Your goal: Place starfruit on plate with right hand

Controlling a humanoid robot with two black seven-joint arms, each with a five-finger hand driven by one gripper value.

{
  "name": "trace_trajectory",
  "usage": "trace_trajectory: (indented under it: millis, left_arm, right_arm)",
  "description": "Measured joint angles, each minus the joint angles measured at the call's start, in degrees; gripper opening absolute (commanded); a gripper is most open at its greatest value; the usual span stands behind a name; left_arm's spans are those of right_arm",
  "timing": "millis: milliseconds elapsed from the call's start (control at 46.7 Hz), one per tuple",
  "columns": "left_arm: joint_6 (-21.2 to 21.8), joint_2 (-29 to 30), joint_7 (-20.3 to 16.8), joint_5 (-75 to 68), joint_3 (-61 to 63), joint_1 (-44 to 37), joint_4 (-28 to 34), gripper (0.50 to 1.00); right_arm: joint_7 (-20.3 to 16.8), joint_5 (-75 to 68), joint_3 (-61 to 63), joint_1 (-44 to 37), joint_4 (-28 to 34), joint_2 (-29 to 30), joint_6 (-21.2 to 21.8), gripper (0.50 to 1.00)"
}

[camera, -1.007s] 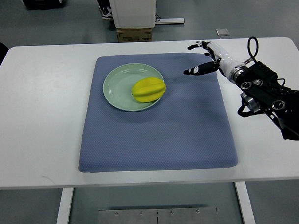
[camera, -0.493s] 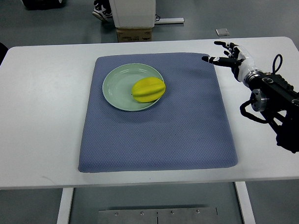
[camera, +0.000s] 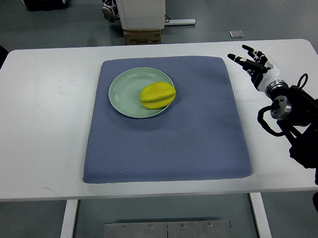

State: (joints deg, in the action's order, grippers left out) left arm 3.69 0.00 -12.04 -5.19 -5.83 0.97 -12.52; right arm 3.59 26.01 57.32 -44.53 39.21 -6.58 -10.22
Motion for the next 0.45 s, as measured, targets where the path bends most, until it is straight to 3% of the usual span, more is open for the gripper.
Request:
trace_trajectory:
  millis: [450]
  left_arm:
    - [0.00, 0.00, 0.00, 0.00, -0.01, 0.00, 0.05, 1.000]
  right_arm:
    - [0.15, 0.00, 1.04, 1.39, 0.00, -0.11, 0.03, 1.000]
